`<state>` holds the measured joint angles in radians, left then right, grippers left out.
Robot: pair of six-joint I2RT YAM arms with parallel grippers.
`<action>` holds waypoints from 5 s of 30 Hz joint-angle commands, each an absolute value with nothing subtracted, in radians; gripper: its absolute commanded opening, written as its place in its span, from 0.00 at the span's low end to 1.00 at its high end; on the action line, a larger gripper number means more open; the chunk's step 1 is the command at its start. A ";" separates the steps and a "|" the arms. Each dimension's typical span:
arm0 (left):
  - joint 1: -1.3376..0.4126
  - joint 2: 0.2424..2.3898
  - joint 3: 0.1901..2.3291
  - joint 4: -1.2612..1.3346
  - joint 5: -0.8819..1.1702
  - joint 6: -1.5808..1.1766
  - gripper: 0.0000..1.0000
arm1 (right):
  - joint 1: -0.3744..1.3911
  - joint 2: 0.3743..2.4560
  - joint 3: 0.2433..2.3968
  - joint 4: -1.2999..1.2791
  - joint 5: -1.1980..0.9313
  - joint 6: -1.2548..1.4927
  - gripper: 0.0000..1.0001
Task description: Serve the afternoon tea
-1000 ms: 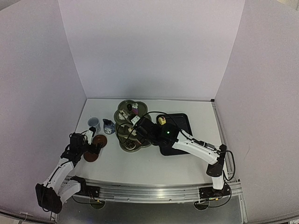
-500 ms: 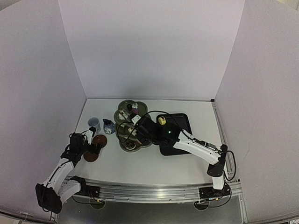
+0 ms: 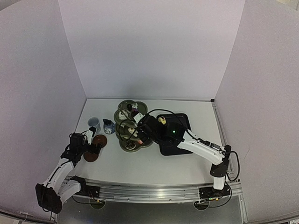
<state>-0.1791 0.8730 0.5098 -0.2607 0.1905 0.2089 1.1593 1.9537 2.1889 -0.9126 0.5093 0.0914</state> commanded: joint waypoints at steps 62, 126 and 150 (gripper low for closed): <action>-0.174 0.884 0.538 -0.245 0.202 0.208 1.00 | 0.657 1.917 1.562 -0.845 0.187 0.346 0.30; -0.174 0.878 0.540 -0.242 0.197 0.210 1.00 | 0.722 1.607 1.798 -0.930 0.055 0.254 0.00; -0.174 0.876 0.537 -0.241 0.211 0.206 1.00 | 0.935 1.707 1.944 -1.004 -0.021 0.125 0.00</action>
<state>-0.1795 0.8841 0.5098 -0.2607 0.2001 0.2089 0.9356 1.6886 1.8774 -1.0022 -0.0268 0.1540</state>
